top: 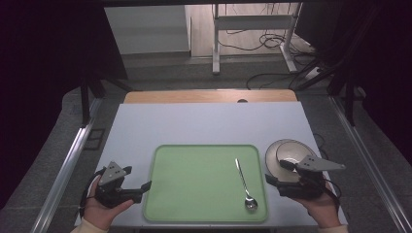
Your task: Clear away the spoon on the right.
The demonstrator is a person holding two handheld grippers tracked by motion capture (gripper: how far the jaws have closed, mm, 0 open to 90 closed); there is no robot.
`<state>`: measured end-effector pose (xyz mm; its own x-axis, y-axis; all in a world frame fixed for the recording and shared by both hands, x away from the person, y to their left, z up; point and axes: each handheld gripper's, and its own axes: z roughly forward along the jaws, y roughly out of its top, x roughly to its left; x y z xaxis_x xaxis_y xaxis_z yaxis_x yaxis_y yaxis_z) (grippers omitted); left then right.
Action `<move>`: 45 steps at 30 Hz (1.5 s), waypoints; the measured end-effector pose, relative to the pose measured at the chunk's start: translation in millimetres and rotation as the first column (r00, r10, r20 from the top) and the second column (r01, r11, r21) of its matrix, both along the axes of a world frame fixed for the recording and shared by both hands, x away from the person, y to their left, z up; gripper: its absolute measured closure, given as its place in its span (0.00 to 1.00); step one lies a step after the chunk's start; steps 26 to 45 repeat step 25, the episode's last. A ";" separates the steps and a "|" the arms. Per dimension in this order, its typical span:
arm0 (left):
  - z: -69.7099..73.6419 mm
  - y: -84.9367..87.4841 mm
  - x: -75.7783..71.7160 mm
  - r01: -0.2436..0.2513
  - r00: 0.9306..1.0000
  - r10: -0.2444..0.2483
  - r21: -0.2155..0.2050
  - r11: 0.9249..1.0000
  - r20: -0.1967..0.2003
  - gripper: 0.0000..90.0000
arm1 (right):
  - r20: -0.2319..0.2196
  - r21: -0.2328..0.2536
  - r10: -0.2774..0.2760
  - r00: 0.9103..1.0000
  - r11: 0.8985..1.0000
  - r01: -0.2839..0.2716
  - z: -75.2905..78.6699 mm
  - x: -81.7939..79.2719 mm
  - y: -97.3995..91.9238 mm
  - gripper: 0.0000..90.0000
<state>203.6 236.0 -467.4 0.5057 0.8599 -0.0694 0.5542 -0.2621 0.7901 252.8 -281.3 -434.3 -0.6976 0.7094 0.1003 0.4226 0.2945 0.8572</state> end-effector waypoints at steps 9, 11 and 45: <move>-0.6 -1.0 -0.2 -0.006 1.000 0.006 0.003 1.000 0.002 0.16 | -0.011 0.024 -0.018 1.000 1.000 0.018 -10.4 -7.8 -14.1 0.27; -0.8 -1.3 -0.1 -0.003 1.000 0.003 0.005 1.000 0.001 0.16 | -0.008 0.006 -0.022 1.000 1.000 0.022 -12.1 -6.5 -13.6 0.27; 1.2 3.0 -0.2 -0.023 1.000 0.023 0.000 1.000 0.011 0.15 | 0.004 0.010 -0.012 1.000 1.000 0.012 -14.7 -4.2 -11.1 0.27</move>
